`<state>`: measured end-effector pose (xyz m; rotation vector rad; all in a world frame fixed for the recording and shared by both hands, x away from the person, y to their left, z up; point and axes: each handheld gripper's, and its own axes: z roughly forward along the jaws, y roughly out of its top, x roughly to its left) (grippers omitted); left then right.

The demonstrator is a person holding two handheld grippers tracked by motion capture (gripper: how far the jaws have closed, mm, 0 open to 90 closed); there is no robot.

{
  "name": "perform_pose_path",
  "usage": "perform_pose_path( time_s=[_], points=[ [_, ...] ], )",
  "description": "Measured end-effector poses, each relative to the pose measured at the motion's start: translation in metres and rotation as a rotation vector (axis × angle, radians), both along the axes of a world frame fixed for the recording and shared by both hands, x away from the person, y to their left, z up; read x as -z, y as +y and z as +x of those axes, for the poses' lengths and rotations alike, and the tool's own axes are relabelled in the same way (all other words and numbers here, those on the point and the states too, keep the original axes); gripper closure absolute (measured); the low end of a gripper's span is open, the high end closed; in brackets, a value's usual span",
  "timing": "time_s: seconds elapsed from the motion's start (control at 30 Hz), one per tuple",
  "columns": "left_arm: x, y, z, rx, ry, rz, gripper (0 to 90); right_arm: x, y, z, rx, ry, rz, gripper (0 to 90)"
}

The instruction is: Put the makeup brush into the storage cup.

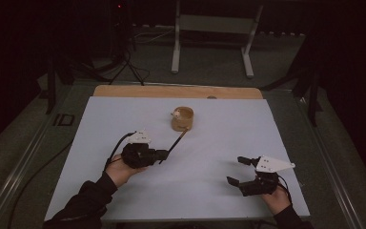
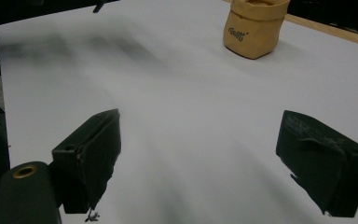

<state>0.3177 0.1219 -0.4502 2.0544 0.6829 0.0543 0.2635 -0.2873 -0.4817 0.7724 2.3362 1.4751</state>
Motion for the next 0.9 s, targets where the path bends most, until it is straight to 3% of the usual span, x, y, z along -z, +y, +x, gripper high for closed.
perform_pose_path(
  time_s=[0.13, 0.3, 0.37, 0.6, 0.77, 0.9],
  points=[
    [0.004, -0.003, -0.006, -0.030, 0.007, -0.040, 85.9, 0.000, 0.000, 0.000, 0.007, -0.001, -0.001, 13.9],
    [0.008, -0.003, -0.013, -0.072, -0.016, -0.083, 85.8, 0.000, -0.001, 0.000, 0.014, -0.001, -0.001, 13.8],
    [0.010, -0.002, -0.015, -0.096, -0.042, -0.096, 85.8, -0.001, 0.000, 0.000, 0.012, -0.003, -0.006, 13.4],
    [0.020, -0.004, -0.018, -0.141, -0.069, -0.105, 85.8, 0.000, 0.000, 0.000, 0.013, 0.007, -0.001, 14.0],
    [0.025, -0.003, -0.016, -0.168, -0.050, -0.113, 85.8, -0.001, 0.000, 0.000, 0.010, 0.007, 0.008, 14.1],
    [0.030, -0.005, -0.016, -0.152, -0.050, -0.106, 85.8, -0.001, -0.001, 0.000, 0.015, 0.011, 0.016, 14.1]
  ],
)
